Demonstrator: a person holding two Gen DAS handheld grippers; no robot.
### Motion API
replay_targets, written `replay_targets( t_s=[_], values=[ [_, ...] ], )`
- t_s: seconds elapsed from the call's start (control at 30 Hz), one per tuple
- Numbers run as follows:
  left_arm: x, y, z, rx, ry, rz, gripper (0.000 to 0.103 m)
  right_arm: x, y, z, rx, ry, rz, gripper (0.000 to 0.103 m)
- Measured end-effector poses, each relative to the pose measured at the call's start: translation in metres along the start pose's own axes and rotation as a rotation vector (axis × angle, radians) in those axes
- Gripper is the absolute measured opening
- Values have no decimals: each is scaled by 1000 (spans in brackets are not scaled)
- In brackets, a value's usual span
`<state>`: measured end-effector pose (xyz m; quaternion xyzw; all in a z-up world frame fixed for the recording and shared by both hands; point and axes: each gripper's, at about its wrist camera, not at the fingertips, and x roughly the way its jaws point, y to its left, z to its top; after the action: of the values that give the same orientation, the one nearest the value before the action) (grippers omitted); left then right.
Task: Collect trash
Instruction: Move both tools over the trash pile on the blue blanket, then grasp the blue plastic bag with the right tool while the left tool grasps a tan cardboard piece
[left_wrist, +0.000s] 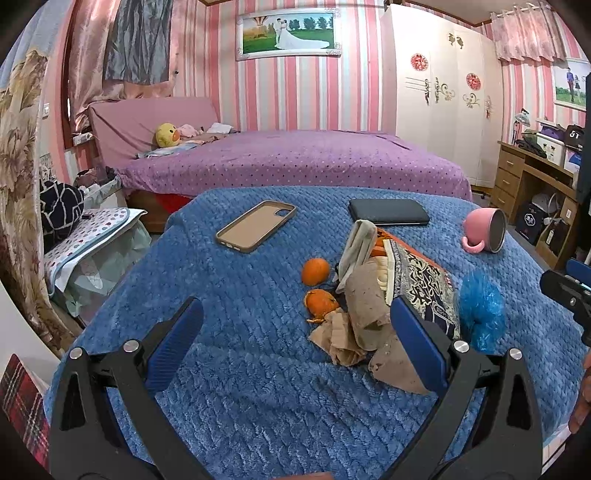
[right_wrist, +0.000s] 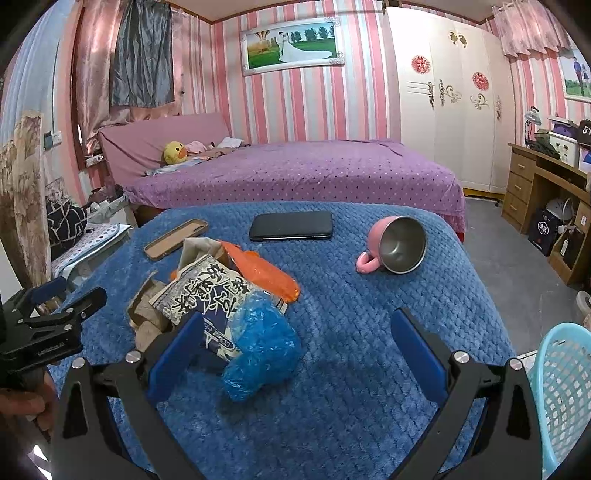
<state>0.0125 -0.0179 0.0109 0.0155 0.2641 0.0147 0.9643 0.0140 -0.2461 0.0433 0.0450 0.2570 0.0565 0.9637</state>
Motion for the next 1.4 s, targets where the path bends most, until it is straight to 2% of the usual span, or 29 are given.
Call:
replay_targets(
  t_s=[0.97, 1.4],
  values=[
    [2, 13, 2, -38, 11, -9, 98, 8, 10, -3, -21, 29, -8, 99],
    [5, 15, 2, -30, 16, 2, 98, 29, 20, -10, -46, 70, -34, 99]
  ],
)
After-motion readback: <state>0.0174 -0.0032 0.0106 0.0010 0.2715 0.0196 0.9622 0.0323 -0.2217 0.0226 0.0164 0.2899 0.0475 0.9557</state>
